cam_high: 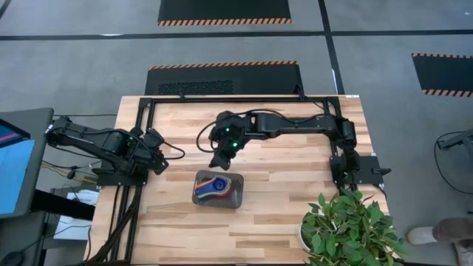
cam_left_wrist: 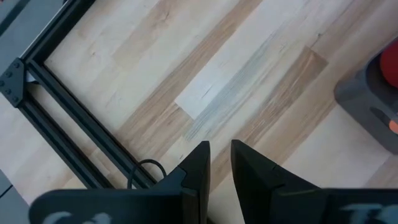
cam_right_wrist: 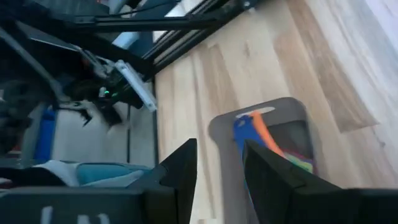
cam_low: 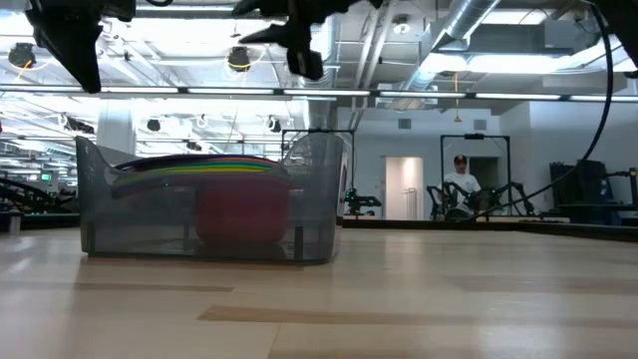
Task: Nest measuring cups in basket
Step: Return to Home Position
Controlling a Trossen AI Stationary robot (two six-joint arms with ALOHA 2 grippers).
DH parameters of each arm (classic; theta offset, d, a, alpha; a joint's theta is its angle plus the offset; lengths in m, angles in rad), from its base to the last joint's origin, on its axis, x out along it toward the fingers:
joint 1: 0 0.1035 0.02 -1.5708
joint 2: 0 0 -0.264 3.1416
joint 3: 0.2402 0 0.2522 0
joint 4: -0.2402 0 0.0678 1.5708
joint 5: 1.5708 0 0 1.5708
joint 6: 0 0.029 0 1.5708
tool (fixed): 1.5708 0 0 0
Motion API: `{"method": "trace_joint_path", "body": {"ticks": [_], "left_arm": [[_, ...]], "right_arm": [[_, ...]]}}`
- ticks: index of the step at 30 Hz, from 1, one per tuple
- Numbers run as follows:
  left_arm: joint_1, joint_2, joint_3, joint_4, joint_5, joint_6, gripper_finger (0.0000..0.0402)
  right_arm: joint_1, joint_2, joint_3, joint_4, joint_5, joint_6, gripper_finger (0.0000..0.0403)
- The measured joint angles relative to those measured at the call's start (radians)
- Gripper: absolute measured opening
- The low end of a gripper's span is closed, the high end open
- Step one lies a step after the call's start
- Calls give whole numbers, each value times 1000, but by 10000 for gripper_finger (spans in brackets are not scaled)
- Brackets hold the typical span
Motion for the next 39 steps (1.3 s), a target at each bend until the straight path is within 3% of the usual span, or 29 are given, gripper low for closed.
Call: {"method": "trace_joint_path", "body": {"ticks": [2, 8, 12, 29, 34, 39], "left_arm": [[0, 0, 0, 0, 0, 0, 55], [0, 0, 0, -1, 0, 0, 55], [0, 0, 0, 0, -1, 0, 55], [0, 0, 0, 0, -1, -1, 55], [0, 0, 0, 1, -1, -1, 55], [0, 0, 0, 0, -1, -1, 55]], "right_arm": [[18, -14, 3, -19, -7, -14, 153], [148, -119, -58, -127, 6, -348, 162], [164, -305, -297, 13, 39, -414, 166], [191, -1108, -1426, 758, 27, -348, 151], [196, -1311, -1640, 877, 17, -295, 148], [196, -1460, -1758, 919, 18, -293, 152]]}}
